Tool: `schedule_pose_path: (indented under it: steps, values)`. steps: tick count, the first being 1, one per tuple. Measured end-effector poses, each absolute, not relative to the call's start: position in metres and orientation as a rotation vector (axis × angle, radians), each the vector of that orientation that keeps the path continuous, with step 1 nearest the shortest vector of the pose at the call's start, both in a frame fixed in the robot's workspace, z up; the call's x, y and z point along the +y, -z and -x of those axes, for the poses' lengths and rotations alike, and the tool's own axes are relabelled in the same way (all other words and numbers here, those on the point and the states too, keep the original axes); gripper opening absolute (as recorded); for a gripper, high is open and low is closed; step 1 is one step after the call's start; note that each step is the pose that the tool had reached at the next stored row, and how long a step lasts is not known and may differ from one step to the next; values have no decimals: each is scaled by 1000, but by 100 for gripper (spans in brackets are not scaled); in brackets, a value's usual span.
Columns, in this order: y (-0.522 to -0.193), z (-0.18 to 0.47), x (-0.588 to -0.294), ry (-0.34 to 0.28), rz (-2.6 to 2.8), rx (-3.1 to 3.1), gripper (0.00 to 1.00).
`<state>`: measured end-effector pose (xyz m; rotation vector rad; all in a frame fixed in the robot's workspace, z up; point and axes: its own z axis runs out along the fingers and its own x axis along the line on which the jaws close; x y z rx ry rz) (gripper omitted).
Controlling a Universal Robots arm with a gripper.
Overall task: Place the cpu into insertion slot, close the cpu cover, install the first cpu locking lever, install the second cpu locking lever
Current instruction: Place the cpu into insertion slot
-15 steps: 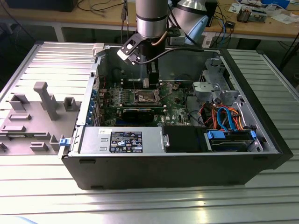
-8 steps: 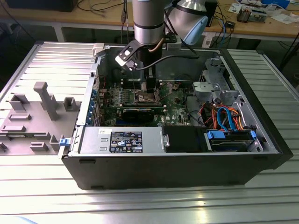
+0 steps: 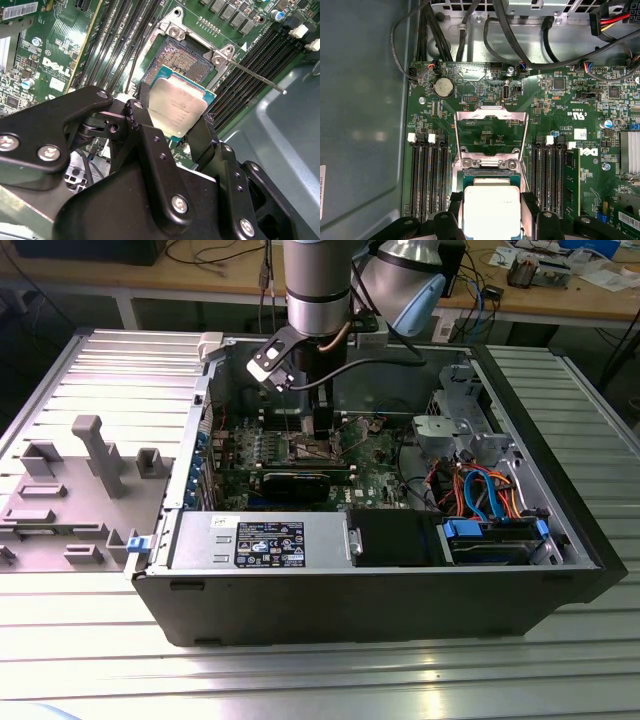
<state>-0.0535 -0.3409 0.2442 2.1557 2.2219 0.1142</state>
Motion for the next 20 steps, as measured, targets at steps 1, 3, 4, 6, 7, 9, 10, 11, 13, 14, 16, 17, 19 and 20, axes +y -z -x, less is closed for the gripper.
schedule_pose_path:
  steps: [1, 3, 4, 6, 7, 9, 10, 11, 13, 14, 16, 17, 19, 20]
  values:
    - [-244, 54, -341, -114, -2156, 2222, 54]
    - [-244, 54, -341, -114, -2156, 2222, 54]
    - [-244, 54, -341, -115, -2156, 2222, 54]
    - [-242, 54, -341, -114, -2156, 2222, 54]
    - [-241, 54, -341, -114, -2155, 2222, 54]
    - [-237, 54, -341, -114, -2155, 2223, 54]
    - [-234, 54, -341, -113, -2156, 2223, 54]
    - [-232, 54, -341, -113, -2156, 2223, 54]
    - [-228, 54, -341, -113, -2156, 2224, 54]
    - [-227, 54, -341, -113, -2156, 2224, 54]
    - [-225, 55, -341, -112, -2156, 2224, 54]
    - [-224, 56, -341, -112, -2156, 2224, 54]
    - [-222, 56, -341, -112, -2156, 2224, 54]
    - [-222, 56, -341, -112, -2156, 2224, 54]
